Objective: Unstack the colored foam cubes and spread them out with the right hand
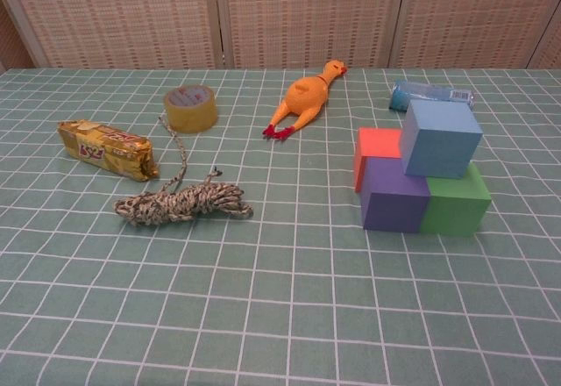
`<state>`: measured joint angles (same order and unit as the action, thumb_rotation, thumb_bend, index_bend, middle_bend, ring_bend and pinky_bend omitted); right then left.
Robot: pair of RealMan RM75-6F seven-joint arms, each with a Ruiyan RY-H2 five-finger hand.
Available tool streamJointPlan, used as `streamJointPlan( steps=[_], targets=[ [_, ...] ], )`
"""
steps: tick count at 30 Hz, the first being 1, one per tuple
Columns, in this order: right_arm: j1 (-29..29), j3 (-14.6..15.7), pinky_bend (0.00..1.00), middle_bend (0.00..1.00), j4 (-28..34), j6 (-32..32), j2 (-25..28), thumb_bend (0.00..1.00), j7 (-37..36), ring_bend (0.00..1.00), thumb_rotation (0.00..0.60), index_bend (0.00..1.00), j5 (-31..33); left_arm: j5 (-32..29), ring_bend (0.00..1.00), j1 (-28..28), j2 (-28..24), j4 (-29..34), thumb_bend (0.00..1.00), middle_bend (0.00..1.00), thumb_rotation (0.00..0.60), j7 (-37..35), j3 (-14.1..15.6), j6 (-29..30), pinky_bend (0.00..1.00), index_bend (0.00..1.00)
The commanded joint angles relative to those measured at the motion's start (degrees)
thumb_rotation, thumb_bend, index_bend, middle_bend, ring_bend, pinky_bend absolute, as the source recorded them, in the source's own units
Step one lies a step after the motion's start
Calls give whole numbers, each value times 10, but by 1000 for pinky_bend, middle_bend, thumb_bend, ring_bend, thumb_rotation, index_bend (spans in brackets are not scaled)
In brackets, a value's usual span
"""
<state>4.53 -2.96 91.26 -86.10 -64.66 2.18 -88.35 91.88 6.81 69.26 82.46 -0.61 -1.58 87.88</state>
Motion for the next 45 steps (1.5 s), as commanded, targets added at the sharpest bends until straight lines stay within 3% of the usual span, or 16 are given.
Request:
streamJointPlan(
  steps=[1, 5, 10, 19, 29, 37, 45],
  targets=[
    [0, 1, 153, 0, 8, 7, 4, 178, 8, 0, 600, 0, 7, -37, 122, 3, -24, 41, 460, 142, 600, 37, 7, -45, 331, 179],
    [-2, 0, 153, 0, 12, 6, 4, 178, 14, 0, 600, 0, 11, -65, 132, 9, -44, 77, 462, 149, 600, 47, 8, -79, 341, 204],
    [-4, -3, 153, 0, 7, -8, -2, 178, 11, 0, 600, 0, 3, -63, 132, 9, -46, 80, 463, 151, 600, 50, 7, -76, 342, 204],
    [12, -19, 153, 0, -78, -33, -58, 178, 7, 0, 600, 0, -23, -80, 132, 6, -56, 85, 462, 151, 600, 26, 1, -78, 347, 204],
    [95, -46, 153, 0, -47, 93, -73, 134, 38, 0, 600, 0, 11, -41, 133, -6, -65, 92, 461, 155, 600, 12, 9, -38, 348, 210],
    [151, -62, 115, 0, -68, 147, -117, 68, 20, 0, 600, 0, 19, -54, 133, -5, -63, 93, 460, 155, 600, 19, 5, -46, 349, 211],
    [198, -82, 109, 0, -73, 202, -150, 66, 26, 0, 600, 0, 60, -53, 134, -2, -63, 96, 462, 155, 600, 28, 8, -53, 350, 210]
  ],
)
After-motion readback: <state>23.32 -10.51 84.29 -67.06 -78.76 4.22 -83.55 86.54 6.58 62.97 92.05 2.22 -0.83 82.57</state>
